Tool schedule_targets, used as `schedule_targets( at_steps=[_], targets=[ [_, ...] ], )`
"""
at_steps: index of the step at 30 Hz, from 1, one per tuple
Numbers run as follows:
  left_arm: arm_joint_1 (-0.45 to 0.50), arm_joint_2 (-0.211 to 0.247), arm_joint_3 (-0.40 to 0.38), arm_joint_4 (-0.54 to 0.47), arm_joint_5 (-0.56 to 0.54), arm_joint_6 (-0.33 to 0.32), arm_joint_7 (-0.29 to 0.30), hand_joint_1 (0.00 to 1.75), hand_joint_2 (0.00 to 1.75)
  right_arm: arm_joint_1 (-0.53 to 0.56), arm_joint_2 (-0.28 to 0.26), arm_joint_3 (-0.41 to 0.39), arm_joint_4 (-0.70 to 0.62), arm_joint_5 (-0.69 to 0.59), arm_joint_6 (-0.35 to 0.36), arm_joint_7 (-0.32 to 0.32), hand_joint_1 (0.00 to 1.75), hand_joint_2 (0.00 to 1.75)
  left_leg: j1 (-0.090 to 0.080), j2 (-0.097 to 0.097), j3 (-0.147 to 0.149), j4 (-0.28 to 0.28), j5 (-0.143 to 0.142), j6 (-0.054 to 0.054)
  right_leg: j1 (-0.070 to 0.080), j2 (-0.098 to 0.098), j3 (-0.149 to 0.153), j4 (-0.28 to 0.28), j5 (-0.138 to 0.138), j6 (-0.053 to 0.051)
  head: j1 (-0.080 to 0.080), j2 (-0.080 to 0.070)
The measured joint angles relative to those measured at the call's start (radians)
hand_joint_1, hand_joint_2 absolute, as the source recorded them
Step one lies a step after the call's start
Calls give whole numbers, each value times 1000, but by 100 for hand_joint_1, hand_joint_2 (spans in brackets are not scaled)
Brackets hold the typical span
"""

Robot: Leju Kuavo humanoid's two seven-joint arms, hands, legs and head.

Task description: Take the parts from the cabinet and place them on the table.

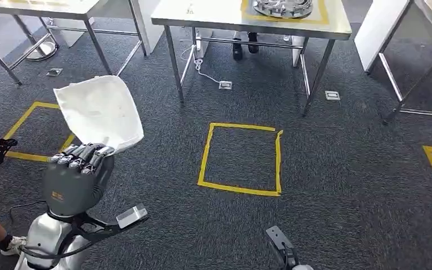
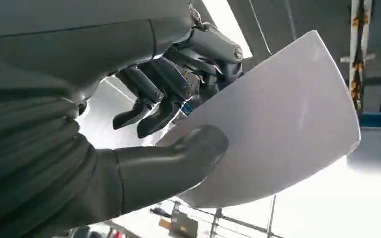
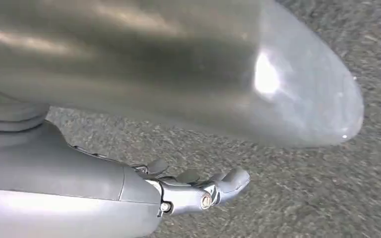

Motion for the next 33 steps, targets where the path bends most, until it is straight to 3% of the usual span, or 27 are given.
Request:
schedule_targets(
  at_steps=[3, 4, 5, 6, 8, 9, 10, 11, 13, 14, 15, 16, 19, 20, 21, 23, 24, 25, 26, 27, 29, 31, 33],
  targets=[
    [2, 6, -8, 0, 1, -2, -15, 175, 175, 1, -1, -2, 0, -2, 3, -2, 0, 0, -5, -5, -5, 1, 1, 18, -2, -3, 3, -9, 6, 16, 0, 0],
    [2, 6, -9, -2, -3, 6, -12, 175, 175, 1, -1, -2, 0, -2, 3, -3, 0, 0, 1, -9, 4, -11, 4, 27, -4, 2, 3, -8, 0, 25, 1, 0],
    [2, 6, -9, -3, -15, 30, -2, 175, 175, 1, -2, -4, 0, -1, 3, -5, 0, 0, 4, -10, 7, -17, 5, 32, -8, 30, -3, 9, -8, 30, 2, 0],
    [-1, 5, -9, -3, -28, 63, 11, 175, 175, 1, -1, -5, 0, -1, 3, -6, 0, 0, 5, -10, 8, -19, 2, 42, -8, 52, -30, 59, -35, 31, 4, 0],
    [-5, 0, -9, -3, -33, 109, 29, 175, 175, 9, -2, -8, 0, 1, 2, -7, 0, 0, 2, -15, 9, -18, -4, 49, -8, 63, -118, 221, -95, 34, 7, 0],
    [-7, -1, -9, -3, -29, 110, 34, 175, 175, 15, -2, -9, 0, 1, 1, -7, 0, 0, 2, -21, 11, -16, -7, 50, -8, 64, -160, 289, -109, 36, 7, 0],
    [-9, -1, -9, 0, -25, 109, 34, 175, 175, 19, -2, -11, 0, 1, 2, -8, 0, 0, 2, -26, 14, -14, -10, 48, -9, 64, -181, 310, -99, 36, 7, 0],
    [-10, -1, -9, 3, -23, 108, 35, 175, 175, 21, -2, -13, 0, 3, 3, -8, 0, 0, 2, -32, 19, -12, -14, 46, -10, 64, -174, 278, -64, 37, 7, 0],
    [-14, -1, -9, 6, -22, 108, 35, 175, 175, 20, -2, -15, 0, 5, 3, -8, 0, 0, 5, -39, 31, -7, -25, 38, -16, 64, -102, 111, 34, 39, 7, 0],
    [-16, -2, -9, 7, -20, 108, 35, 175, 175, 20, -4, -15, 0, 6, 3, -8, 0, 0, 5, -42, 36, -4, -33, 32, -20, 65, -65, 28, 62, 40, 7, 0],
    [-19, -1, -9, 8, -18, 108, 35, 175, 175, 17, -3, -15, 0, 6, 3, -7, 0, 0, -3, -44, 33, 2, -40, 23, -13, 71, -52, 9, 31, 38, 7, 0],
    [-20, -1, -9, 10, -13, 108, 32, 175, 175, 16, -4, -15, 0, 6, 4, -6, 0, 0, -1, -48, 34, -2, -43, 17, -13, 70, -50, 10, 33, 25, 6, 0],
    [-23, 0, -9, 21, 0, 110, 23, 175, 175, 16, -4, -16, 0, 6, 3, -9, 0, 0, 3, -47, 47, -10, -55, -1, -9, 70, -40, 6, 22, 2, 7, 0],
    [-24, 0, -10, 23, 2, 111, 21, 175, 175, 18, -4, -16, 0, 6, 2, -11, 0, 0, 5, -37, 44, 5, -55, -5, -12, 68, -26, 0, 20, -6, 6, 0],
    [-29, 0, -10, 26, 3, 111, 20, 175, 175, 18, -5, -17, 0, 6, 2, -12, 0, 0, 5, -27, 25, 52, -68, -7, -12, 68, -12, -1, 10, -15, -4, 0],
    [-32, 0, -10, 33, 6, 111, 20, 175, 175, 18, -5, -17, 0, 7, 2, -12, 0, 0, 5, -23, -82, 227, -123, -11, -10, 66, 13, -1, -12, -21, -3, 0],
    [-31, 0, -11, 37, 7, 111, 20, 175, 175, 20, -5, -17, 0, 7, 2, -12, 0, 0, 5, -23, -136, 299, -133, -11, -9, 66, 25, -1, -23, -21, -3, 0],
    [-30, 0, -12, 41, 7, 111, 19, 175, 175, 21, -5, -17, 0, 7, 2, -12, 0, 0, 5, -23, -175, 332, -119, -9, -8, 66, 40, -1, -35, -21, -3, 0],
    [-30, 1, -12, 45, 8, 111, 19, 175, 175, 22, -5, -17, 0, 7, 2, -12, 0, 0, 4, -23, -187, 309, -75, -5, -8, 67, 57, -1, -48, -20, -3, 0],
    [-31, 2, -12, 47, 8, 111, 19, 175, 175, 22, -5, -17, 0, 7, 2, -12, 0, 0, 2, -23, -176, 247, -13, 1, -8, 68, 75, -2, -62, -19, -3, 0],
    [-33, 2, -12, 48, 8, 111, 19, 175, 175, 21, -4, -17, 0, 7, 0, -10, 0, 0, -5, -18, -122, 58, 124, 16, -9, 69, 115, -7, -92, -12, -3, 0],
    [-37, 5, -13, 52, 10, 112, 19, 175, 175, 20, -3, -18, 0, 4, -2, -3, 0, 0, -18, -12, -84, 15, 85, 28, -5, 69, 126, -24, -108, 3, -11, 0],
    [-40, 5, -15, 53, 10, 113, 19, 175, 175, 20, -3, -18, 0, 0, -1, -5, 0, 0, -17, -19, -75, -4, 61, 37, -6, 63, 146, -33, -98, 15, -4, 0]
  ],
)
